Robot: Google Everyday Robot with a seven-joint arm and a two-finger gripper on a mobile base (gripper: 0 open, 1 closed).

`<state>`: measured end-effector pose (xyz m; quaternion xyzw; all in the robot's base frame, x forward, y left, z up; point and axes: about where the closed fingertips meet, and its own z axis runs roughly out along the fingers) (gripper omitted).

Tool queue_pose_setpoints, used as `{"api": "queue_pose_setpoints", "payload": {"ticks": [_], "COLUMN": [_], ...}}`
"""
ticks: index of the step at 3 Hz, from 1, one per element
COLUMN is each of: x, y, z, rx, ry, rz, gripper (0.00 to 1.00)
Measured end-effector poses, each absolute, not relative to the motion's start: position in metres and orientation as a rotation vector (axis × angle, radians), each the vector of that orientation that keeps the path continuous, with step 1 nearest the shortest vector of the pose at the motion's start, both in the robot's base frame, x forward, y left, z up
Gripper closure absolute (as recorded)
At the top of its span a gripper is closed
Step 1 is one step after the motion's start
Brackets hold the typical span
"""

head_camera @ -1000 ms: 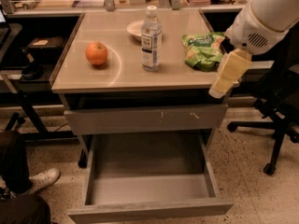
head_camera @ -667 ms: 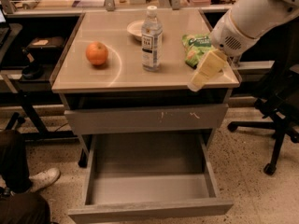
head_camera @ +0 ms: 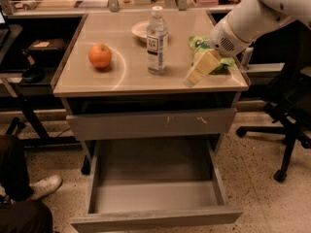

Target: Place blue plastic bottle into middle drawer

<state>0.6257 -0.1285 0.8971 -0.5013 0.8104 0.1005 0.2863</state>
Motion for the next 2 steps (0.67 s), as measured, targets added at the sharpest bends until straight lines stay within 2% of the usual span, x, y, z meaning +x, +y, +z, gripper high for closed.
{"api": "queue_pose_setpoints", "payload": {"ticks": [1, 2], "x": [0.625, 0.649], "y": [-0.128, -0.105], "z": [0.896, 0.902], "rx": [-1.342, -1.346], "ry": [2.142, 2.039], "rz": [0.283, 0.293], "gripper": [0.0, 0.0]}}
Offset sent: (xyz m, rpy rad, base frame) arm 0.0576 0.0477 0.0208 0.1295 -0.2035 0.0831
